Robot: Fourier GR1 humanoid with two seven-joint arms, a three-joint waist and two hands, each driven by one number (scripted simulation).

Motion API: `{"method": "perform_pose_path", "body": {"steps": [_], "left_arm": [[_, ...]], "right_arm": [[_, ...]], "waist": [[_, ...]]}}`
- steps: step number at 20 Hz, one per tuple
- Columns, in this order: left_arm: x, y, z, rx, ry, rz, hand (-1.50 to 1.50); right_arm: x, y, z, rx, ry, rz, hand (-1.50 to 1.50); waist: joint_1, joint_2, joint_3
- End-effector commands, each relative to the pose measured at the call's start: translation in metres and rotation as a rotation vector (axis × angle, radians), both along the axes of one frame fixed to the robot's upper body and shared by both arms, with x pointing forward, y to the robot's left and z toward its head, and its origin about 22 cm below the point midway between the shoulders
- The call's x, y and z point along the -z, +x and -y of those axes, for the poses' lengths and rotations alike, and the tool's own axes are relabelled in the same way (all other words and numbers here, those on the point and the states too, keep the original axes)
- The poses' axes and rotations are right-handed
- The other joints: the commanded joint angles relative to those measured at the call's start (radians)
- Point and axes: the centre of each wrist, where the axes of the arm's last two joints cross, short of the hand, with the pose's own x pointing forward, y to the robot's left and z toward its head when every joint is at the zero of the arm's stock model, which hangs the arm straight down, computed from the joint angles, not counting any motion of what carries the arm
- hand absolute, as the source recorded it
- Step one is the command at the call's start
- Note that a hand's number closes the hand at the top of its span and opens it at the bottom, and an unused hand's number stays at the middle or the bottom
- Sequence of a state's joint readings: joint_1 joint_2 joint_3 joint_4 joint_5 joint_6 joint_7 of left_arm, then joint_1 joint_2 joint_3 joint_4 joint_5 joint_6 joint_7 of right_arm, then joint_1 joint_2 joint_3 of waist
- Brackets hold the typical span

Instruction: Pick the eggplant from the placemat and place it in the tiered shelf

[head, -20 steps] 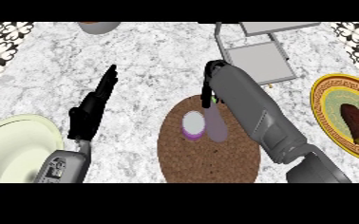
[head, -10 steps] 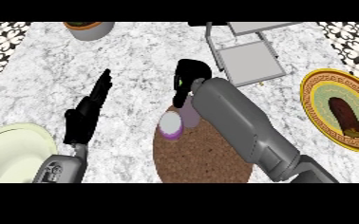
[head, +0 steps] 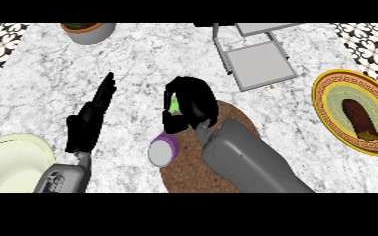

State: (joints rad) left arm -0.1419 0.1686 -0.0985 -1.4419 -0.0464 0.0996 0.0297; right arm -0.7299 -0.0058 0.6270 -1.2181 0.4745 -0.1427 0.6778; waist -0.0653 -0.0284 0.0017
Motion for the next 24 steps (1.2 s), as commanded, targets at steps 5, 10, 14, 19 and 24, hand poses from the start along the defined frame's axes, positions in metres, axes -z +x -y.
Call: {"method": "perform_pose_path", "body": {"steps": [5,10,14,19,24], "left_arm": [[0.005,-0.006,0.003,0.015,0.011,0.009,0.00],[-0.020,0.012,-0.006,0.036,0.003,0.022,0.00],[-0.007,0.011,-0.001,0.032,0.016,0.030,0.00],[0.008,0.003,0.017,0.053,0.012,0.024,0.00],[-0.007,0.002,0.017,0.051,0.010,0.025,0.00]], "right_arm": [[-0.079,-0.072,0.027,0.121,0.232,0.226,1.50],[-0.115,-0.088,0.055,0.287,0.143,0.339,1.50],[-0.148,-0.119,0.072,0.345,0.164,0.443,1.50],[-0.176,-0.101,0.094,0.452,0.128,0.546,1.50],[-0.200,-0.093,0.102,0.500,0.078,0.579,1.50]], "waist": [[0.017,0.009,-0.002],[0.043,0.020,-0.002],[0.045,0.021,-0.003],[0.056,0.025,-0.003],[0.062,0.024,-0.003]]}}
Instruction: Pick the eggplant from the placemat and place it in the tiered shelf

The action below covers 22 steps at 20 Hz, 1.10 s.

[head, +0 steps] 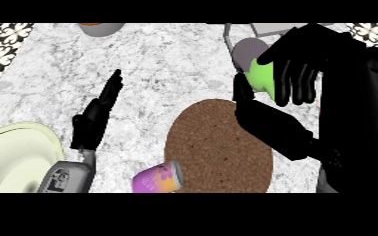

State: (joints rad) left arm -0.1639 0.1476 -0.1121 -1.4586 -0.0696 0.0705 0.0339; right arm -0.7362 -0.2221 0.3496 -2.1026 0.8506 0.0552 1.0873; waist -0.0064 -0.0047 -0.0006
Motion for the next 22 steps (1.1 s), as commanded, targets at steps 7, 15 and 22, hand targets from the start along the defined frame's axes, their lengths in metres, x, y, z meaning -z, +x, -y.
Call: {"method": "perform_pose_path", "body": {"steps": [7,15,22], "left_arm": [[-0.002,0.014,-0.011,-0.001,-0.005,0.004,0.00],[-0.007,0.005,0.008,0.013,0.007,-0.008,0.00],[0.009,-0.007,0.005,0.019,0.007,0.005,0.00]], "right_arm": [[-0.038,0.041,0.012,0.187,-0.003,-0.001,1.50],[-0.086,0.074,0.046,0.225,-0.027,0.054,1.50],[-0.062,0.112,0.058,0.252,-0.138,0.124,1.50]], "waist": [[0.007,0.005,0.000],[0.013,0.004,0.000],[0.016,0.006,0.000]]}}
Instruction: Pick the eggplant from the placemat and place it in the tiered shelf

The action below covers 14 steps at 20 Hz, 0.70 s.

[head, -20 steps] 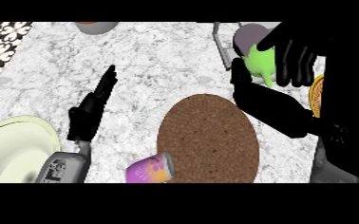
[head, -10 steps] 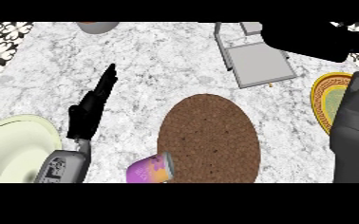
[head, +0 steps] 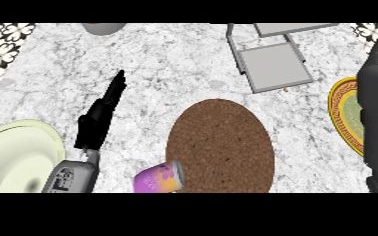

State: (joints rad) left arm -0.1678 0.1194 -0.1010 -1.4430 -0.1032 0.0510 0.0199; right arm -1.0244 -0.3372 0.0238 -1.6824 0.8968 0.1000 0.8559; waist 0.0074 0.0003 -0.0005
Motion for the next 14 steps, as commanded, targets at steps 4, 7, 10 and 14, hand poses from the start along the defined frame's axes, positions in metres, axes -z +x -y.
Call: {"method": "perform_pose_path", "body": {"steps": [4,7,10,14], "left_arm": [[0.001,0.011,-0.004,0.015,-0.017,-0.013,0.00],[0.006,-0.008,-0.011,0.020,0.006,0.002,0.00],[-0.009,0.016,0.016,0.021,-0.011,-0.008,0.00],[-0.002,0.003,-0.003,0.004,-0.012,0.000,0.00]], "right_arm": [[0.022,0.040,0.000,0.042,-0.056,0.016,1.50],[0.035,0.059,0.009,0.062,-0.161,0.058,1.50],[0.029,0.077,0.009,0.014,-0.185,0.090,1.50],[0.040,0.101,0.025,0.081,-0.131,0.061,1.50]], "waist": [[-0.001,0.002,0.000],[0.010,0.004,0.000],[0.009,0.005,0.000],[0.012,0.005,0.000]]}}
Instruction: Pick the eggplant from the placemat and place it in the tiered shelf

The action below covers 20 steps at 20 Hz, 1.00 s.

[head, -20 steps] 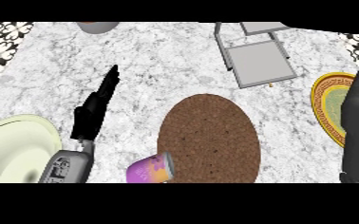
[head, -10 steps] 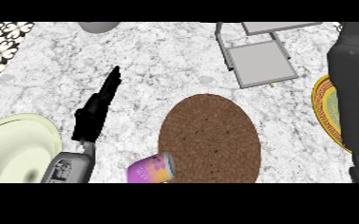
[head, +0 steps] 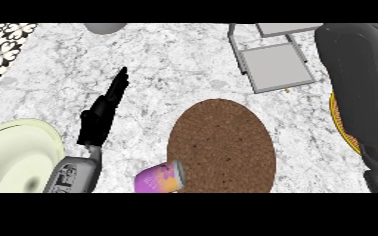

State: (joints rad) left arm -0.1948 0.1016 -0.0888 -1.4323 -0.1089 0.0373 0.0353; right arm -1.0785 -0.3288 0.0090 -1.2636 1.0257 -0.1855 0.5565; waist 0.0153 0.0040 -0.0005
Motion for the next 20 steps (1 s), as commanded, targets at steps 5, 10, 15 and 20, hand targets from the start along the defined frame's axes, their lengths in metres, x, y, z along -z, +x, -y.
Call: {"method": "perform_pose_path", "body": {"steps": [5,10,15,20], "left_arm": [[0.006,-0.012,0.004,-0.006,-0.004,0.008,0.00],[0.007,-0.007,-0.007,-0.001,0.012,0.004,0.00],[-0.021,0.003,-0.011,0.014,0.002,0.016,0.00],[0.007,-0.003,-0.016,-0.003,0.001,-0.007,0.00]], "right_arm": [[0.015,0.018,0.019,-0.113,0.308,0.097,1.50],[0.018,0.047,0.037,-0.110,0.295,0.119,1.50],[0.037,0.056,0.064,-0.142,0.307,0.111,1.50],[0.037,0.060,0.083,0.183,0.223,0.027,-1.50]], "waist": [[0.004,0.000,0.001],[0.007,0.002,0.000],[0.005,0.002,0.001],[-0.003,0.001,-0.001]]}}
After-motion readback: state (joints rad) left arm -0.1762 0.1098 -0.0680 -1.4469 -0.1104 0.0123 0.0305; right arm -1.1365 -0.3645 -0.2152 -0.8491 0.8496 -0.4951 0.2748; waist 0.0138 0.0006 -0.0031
